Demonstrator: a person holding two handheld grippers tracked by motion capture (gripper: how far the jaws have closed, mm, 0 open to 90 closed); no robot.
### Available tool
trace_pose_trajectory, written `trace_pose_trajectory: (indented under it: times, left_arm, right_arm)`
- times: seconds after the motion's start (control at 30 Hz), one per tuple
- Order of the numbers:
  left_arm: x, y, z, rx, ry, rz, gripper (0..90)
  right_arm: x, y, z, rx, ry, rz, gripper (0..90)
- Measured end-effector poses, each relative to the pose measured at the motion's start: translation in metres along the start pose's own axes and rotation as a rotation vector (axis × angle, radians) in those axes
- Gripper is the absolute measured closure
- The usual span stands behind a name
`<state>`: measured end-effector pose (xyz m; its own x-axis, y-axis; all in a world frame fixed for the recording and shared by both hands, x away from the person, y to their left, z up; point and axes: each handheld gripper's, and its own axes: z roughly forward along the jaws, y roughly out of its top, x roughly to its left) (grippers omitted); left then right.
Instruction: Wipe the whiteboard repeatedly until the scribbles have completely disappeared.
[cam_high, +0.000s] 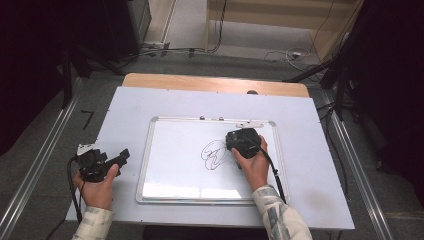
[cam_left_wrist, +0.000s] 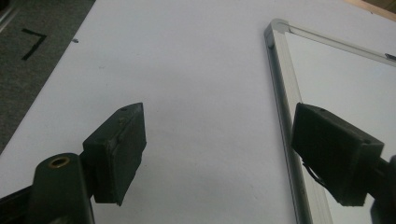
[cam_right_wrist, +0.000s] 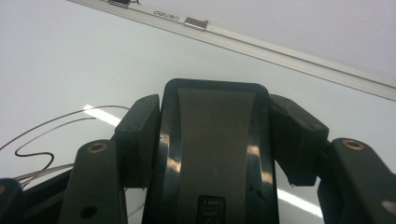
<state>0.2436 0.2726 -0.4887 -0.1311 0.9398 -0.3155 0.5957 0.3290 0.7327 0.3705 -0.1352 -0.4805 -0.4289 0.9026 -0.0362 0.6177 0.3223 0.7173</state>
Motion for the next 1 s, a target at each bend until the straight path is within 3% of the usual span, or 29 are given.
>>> trace_pose_trajectory:
  times: [1.0]
  left_arm:
    - [0.0000,-0.0001,-0.0002,0.000,-0.002,0.006,19.1]
  right_arm:
    - [0.0031,0.0004,0.0086,0.011,0.012,0.011,38.8]
